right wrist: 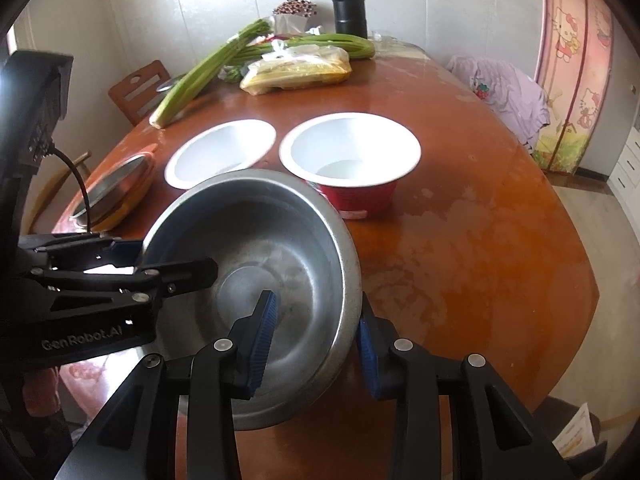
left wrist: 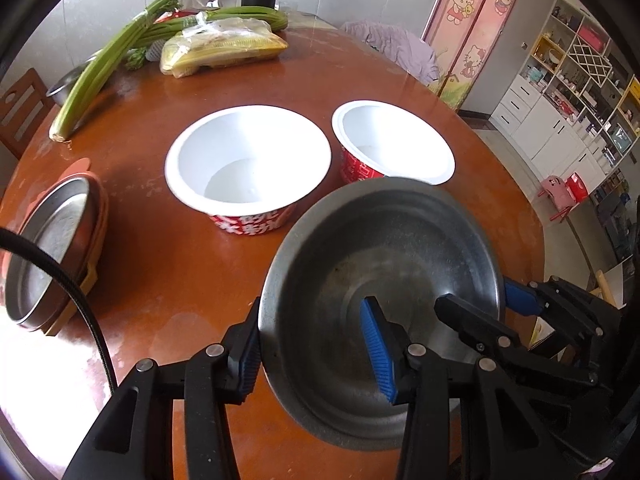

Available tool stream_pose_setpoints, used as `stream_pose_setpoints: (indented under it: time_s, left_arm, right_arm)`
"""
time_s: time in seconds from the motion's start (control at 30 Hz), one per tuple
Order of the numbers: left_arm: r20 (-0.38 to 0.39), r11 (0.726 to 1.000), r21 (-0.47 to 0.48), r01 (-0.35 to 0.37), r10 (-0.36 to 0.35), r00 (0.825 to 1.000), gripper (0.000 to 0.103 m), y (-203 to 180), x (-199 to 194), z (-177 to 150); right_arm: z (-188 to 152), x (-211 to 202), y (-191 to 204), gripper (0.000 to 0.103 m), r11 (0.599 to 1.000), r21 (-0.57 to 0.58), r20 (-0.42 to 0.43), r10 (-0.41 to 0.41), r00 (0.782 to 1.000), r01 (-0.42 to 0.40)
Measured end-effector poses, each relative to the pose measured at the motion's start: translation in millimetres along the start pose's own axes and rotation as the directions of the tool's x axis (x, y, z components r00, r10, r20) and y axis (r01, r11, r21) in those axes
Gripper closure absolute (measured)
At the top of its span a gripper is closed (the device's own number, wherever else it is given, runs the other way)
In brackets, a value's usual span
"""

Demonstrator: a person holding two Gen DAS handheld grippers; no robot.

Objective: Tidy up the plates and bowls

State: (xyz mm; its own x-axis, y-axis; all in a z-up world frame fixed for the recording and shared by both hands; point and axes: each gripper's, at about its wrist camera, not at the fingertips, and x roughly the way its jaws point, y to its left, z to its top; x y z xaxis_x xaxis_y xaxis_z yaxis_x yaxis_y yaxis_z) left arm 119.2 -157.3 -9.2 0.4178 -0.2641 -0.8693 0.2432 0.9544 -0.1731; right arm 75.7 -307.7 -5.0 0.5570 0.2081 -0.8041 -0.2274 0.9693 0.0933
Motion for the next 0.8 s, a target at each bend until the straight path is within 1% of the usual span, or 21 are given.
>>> stream_pose_setpoints:
  time_s: [0.17, 0.4, 0.53, 0.8]
  left_arm:
    - [0.01, 0.999, -0.034, -0.011, 0.011, 1.0, 0.057, 19.0, -11.8, -8.9]
    - [0.025, 0.996, -0.075, -0.041, 0.043, 0.999, 0.057, 44.6, -24.6, -21.9]
    - [0.023, 0.995, -0.078, -0.063, 0.065, 0.998, 0.057, 55.0, -25.9, -26.7]
    - [0.027, 0.994, -0.083, -0.064, 0.066, 0.997, 0.057, 67.2, -25.9, -29.9]
  right_arm:
    - [0.5, -5.0, 18.9, 0.063, 0.999, -0.03, 0.012, 0.026, 1.0, -0.025]
    - [0.6, 1.6, 49.7, 0.062, 0.995, -0.079, -0.006, 0.058, 0.998, -0.058]
    - [0.1, 8.1, 63.0, 0.062, 0.993, -0.095, -0.026, 0.069, 0.997, -0.072]
    - [1.8, 17.3, 76.3, 0.062, 0.992, -0.104, -0.058, 0.068, 0.996, -0.074]
